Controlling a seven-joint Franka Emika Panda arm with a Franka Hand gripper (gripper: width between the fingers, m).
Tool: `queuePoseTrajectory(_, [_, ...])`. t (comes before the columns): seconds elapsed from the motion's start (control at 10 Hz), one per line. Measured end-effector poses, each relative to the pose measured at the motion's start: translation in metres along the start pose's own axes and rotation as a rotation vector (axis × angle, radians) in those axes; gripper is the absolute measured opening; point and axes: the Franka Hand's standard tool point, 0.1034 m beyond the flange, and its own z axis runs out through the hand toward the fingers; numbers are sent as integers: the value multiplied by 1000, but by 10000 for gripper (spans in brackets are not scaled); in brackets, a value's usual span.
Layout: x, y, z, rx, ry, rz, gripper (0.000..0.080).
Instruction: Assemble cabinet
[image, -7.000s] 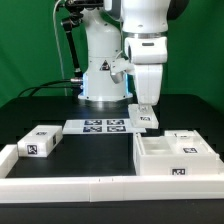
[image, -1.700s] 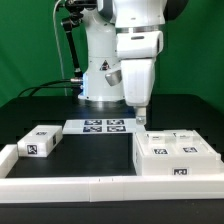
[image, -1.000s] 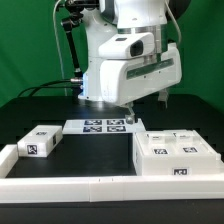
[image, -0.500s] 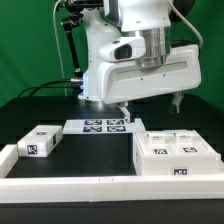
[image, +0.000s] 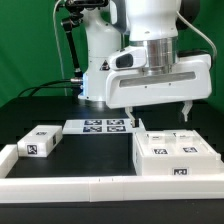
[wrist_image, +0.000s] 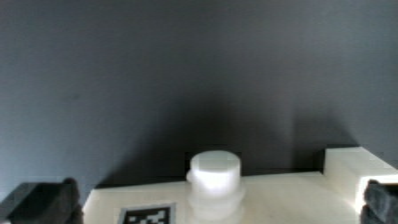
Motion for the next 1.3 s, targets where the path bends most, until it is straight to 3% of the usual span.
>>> queuePoseTrajectory(0.3, [0, -1, 1, 1, -2, -16, 796])
queuePoseTrajectory(0.6, [-3, -6, 14, -31, 9, -34, 796])
queuePoseTrajectory(0.9, [0, -10, 25, -45, 50, -45, 796])
queuePoseTrajectory(1.1, [0, -6, 35, -39, 61, -53, 796])
queuePoseTrajectory(1.3, [1, -8, 33, -38, 64, -62, 796])
